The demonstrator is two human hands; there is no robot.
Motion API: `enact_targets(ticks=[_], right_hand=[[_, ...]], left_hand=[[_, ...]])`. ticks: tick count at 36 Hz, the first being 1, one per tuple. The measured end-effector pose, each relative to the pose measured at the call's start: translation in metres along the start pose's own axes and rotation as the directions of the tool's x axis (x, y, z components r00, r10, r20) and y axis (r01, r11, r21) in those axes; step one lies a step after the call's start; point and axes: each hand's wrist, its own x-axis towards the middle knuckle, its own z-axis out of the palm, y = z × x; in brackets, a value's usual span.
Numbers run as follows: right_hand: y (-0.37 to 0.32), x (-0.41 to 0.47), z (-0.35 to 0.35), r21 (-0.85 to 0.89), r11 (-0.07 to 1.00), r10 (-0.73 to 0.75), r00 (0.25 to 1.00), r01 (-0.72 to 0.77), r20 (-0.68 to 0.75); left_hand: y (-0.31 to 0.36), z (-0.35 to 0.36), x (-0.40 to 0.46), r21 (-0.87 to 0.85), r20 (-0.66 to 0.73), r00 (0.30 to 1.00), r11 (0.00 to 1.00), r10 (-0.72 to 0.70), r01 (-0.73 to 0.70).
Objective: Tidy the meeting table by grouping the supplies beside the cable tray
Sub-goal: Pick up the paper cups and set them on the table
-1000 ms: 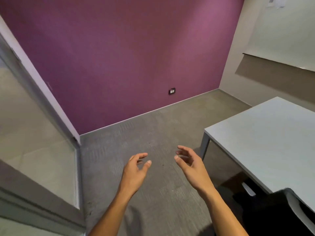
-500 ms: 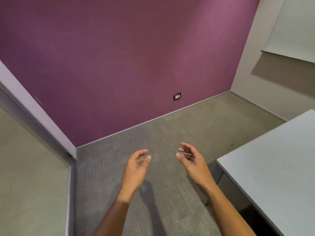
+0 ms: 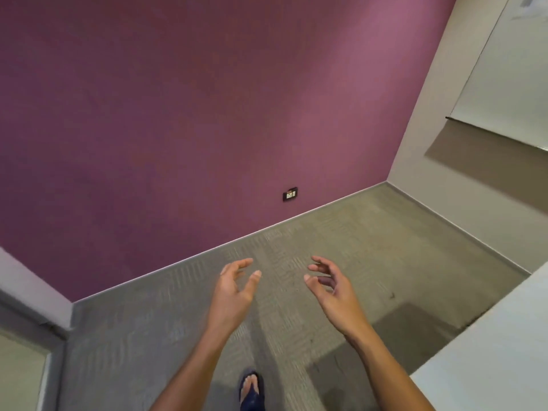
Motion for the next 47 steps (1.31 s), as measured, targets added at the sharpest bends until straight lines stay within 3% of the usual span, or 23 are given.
enact_targets(ticks=[12, 20, 31, 47], right_hand=[[-0.020, 0.191, -0.011, -0.028, 0.999, 0.020, 0.969, -0.027, -0.247], [-0.013, 0.255, -0.060, -0.055, 0.997, 0.028, 0.922, -0.053, -0.386], [0.023, 0.373, -0.222, -0.073, 0.996, 0.004, 0.819, -0.056, -0.574], [0.051, 0.487, -0.426, -0.074, 0.986, 0.063, 0.743, -0.150, -0.666]], left_hand=[[0.018, 0.047, 0.242, 0.122, 0.196, 0.977, 0.987, 0.080, -0.105], [0.049, 0.116, 0.331, 0.145, 0.322, 0.933, 0.965, 0.162, -0.218], [0.118, 0.303, 0.435, 0.110, 0.468, 0.854, 0.944, 0.228, -0.312], [0.209, 0.555, 0.520, 0.086, 0.624, 0.743, 0.925, 0.240, -0.371]])
